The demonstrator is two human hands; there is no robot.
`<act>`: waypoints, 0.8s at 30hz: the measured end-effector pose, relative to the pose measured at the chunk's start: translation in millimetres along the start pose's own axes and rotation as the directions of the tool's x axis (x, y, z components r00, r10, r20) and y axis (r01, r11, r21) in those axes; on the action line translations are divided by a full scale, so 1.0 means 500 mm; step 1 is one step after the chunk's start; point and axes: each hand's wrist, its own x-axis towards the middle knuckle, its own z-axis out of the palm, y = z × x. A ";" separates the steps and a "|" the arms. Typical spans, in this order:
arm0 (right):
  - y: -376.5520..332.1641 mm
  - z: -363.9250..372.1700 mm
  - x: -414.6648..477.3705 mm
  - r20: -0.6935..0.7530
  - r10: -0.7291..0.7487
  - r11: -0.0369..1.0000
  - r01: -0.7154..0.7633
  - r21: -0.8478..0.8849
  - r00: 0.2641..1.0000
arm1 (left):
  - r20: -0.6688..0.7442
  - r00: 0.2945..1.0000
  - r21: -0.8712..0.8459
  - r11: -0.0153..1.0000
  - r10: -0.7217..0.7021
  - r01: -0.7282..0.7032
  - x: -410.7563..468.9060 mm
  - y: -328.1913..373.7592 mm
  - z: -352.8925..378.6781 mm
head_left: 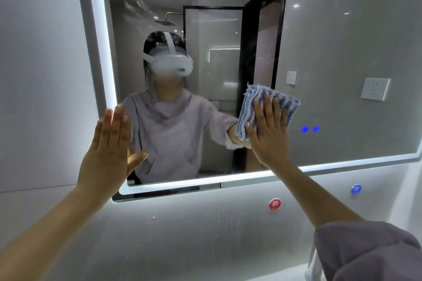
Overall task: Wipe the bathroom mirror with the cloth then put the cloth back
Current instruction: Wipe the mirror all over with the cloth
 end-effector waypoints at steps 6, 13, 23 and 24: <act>0.027 -0.034 0.104 -0.124 0.057 0.998 -0.057 -0.002 0.991 | 0.006 1.000 0.008 1.000 -0.004 0.004 0.000 0.001 -0.001; 0.040 -0.022 0.126 -0.196 0.088 0.996 -0.085 0.024 0.977 | -0.002 1.000 0.040 0.999 -0.006 0.006 0.001 0.001 0.001; 0.048 0.022 -0.033 -0.094 0.106 0.992 -0.098 0.078 0.990 | -0.017 1.000 0.015 1.000 -0.012 0.013 0.000 0.004 0.000; 0.048 0.029 -0.056 -0.068 0.105 0.991 -0.099 0.086 0.992 | -0.016 1.000 0.017 1.000 -0.012 0.013 0.000 0.004 0.001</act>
